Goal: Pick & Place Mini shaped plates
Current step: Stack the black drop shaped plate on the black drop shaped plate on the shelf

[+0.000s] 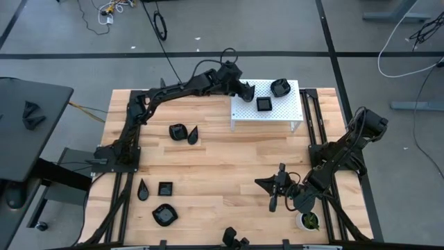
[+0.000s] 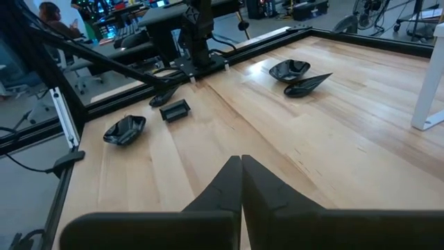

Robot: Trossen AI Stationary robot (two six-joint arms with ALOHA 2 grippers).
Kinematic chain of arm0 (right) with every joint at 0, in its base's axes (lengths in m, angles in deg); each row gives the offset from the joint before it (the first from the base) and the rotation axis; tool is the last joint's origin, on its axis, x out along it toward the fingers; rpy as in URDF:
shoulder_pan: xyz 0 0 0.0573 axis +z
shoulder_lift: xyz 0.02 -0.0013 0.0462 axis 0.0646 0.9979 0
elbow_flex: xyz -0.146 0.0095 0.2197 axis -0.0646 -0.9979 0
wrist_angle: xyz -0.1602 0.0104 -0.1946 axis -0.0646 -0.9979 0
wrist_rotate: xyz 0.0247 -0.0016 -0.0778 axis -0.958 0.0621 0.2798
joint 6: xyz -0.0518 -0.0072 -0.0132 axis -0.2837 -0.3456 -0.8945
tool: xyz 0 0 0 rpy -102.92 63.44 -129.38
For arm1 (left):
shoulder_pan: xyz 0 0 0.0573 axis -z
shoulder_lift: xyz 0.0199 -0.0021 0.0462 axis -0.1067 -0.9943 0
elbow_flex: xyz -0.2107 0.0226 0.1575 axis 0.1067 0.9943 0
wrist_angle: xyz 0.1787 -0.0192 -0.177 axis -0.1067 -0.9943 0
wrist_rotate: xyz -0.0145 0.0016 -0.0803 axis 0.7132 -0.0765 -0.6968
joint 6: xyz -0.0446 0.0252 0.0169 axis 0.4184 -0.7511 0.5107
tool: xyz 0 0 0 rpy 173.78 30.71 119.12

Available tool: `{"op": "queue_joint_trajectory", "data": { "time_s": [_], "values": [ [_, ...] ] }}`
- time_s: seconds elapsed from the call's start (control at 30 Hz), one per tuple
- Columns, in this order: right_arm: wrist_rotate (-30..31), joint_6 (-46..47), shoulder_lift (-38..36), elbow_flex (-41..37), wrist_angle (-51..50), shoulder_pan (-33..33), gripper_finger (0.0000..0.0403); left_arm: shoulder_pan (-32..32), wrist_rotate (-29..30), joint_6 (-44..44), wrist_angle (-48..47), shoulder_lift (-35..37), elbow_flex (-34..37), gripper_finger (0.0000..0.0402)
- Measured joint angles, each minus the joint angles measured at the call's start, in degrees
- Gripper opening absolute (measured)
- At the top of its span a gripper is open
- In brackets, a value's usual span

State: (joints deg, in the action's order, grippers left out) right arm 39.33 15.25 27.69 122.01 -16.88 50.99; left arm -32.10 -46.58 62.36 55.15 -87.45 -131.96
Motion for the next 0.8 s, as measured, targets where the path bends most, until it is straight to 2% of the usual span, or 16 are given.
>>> {"op": "queue_joint_trajectory", "data": {
  "time_s": [0.13,0.47,0.67,0.73,0.8],
  "values": [
    [0.0,0.0,0.0,0.0,0.0,0.0,0.0007,0.2,3.2,-0.4,-1.4,0.0,0.0,0.0062],
    [0.0,0.0,0.0,0.0,0.1,0.0,0.0007,-0.1,5.3,-4.4,-2.1,3.3,0.0,0.0039],
    [0.0,-0.1,0.0,0.0,0.2,-0.2,0.0007,0.5,5.3,-7.1,-14.0,5.1,-0.2,0.003],
    [0.0,-0.4,0.0,0.0,0.3,-0.6,0.0007,0.6,6.6,-8.1,-17.2,5.0,0.1,0.0025],
    [0.0,-0.6,0.0,0.0,0.4,-1.1,0.0007,1.0,9.6,-8.2,-16.6,4.3,0.1,0.002]
  ]
}}
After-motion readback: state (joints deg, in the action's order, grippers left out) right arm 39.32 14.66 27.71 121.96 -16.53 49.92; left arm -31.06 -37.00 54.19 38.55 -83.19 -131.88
